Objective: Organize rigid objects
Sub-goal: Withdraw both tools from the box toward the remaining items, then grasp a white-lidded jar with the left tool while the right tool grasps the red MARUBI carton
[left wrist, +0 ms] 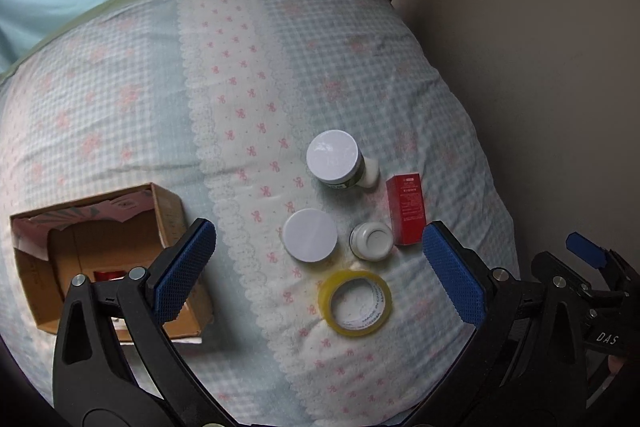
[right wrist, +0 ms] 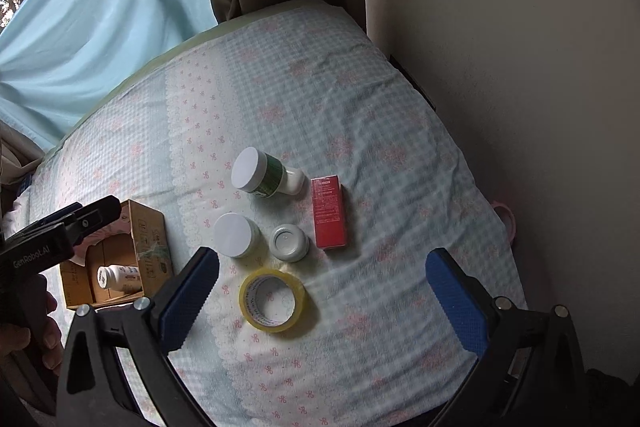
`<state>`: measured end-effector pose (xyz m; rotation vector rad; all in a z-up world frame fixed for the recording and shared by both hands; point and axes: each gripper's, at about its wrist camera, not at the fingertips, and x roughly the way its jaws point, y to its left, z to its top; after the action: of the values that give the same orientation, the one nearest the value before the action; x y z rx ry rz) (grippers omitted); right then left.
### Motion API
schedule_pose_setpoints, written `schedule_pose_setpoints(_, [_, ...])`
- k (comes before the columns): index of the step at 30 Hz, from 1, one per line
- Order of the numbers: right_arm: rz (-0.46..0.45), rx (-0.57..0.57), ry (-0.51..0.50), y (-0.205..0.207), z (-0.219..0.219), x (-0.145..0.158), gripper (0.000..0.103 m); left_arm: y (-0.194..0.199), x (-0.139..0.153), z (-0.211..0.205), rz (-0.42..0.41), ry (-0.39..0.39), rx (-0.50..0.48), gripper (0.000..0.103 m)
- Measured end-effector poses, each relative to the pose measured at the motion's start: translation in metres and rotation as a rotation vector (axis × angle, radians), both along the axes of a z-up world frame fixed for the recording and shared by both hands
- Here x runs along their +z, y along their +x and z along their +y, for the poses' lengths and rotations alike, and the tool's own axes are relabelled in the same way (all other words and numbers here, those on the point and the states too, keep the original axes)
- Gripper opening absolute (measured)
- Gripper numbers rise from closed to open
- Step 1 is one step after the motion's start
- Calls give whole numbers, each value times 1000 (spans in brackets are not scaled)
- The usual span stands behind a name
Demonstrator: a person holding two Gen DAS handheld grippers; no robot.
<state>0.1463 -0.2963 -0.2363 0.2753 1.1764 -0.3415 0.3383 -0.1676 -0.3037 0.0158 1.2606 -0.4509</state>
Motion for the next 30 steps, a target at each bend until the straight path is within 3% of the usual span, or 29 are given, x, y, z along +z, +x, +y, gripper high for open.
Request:
schedule_pose_setpoints(7, [60, -17, 15, 38, -32, -71, 103, 37, -95, -46, 83, 0, 31, 103])
schedule_pose_setpoints(9, [75, -16, 13, 47, -36, -90, 102, 44, -114, -52, 94, -10, 44, 103])
schedule_pose_setpoints(11, [93, -4, 5, 58, -38, -109, 95, 51, -134, -57, 104, -15, 53, 103])
schedule_pose_setpoints(15, [160, 15, -23, 79, -36, -146, 94, 66, -167, -68, 120, -16, 72, 103])
schedule_pose_setpoints(16, [175, 17, -21, 82, -36, -156, 94, 71, -171, -69, 123, -23, 80, 103])
schedule_pose_setpoints(19, [229, 35, -10, 90, -32, -182, 77, 79, -183, -74, 122, -50, 100, 103])
schedule_pose_setpoints(22, [258, 28, -20, 91, -30, -199, 74, 82, -191, -80, 115, -58, 94, 102])
schedule_pose_setpoints(25, [271, 19, -19, 92, -30, -209, 69, 82, -196, -86, 115, -60, 79, 90])
schedule_pose_setpoints(27, [287, 23, -32, 93, -28, -215, 58, 82, -199, -91, 119, -56, 67, 76])
schedule_pose_setpoints(29, [303, 23, -30, 93, -27, -220, 52, 81, -199, -93, 111, -50, 60, 76])
schedule_pose_setpoints(30, [315, 19, -26, 93, -26, -222, 43, 81, -198, -93, 109, -47, 60, 76])
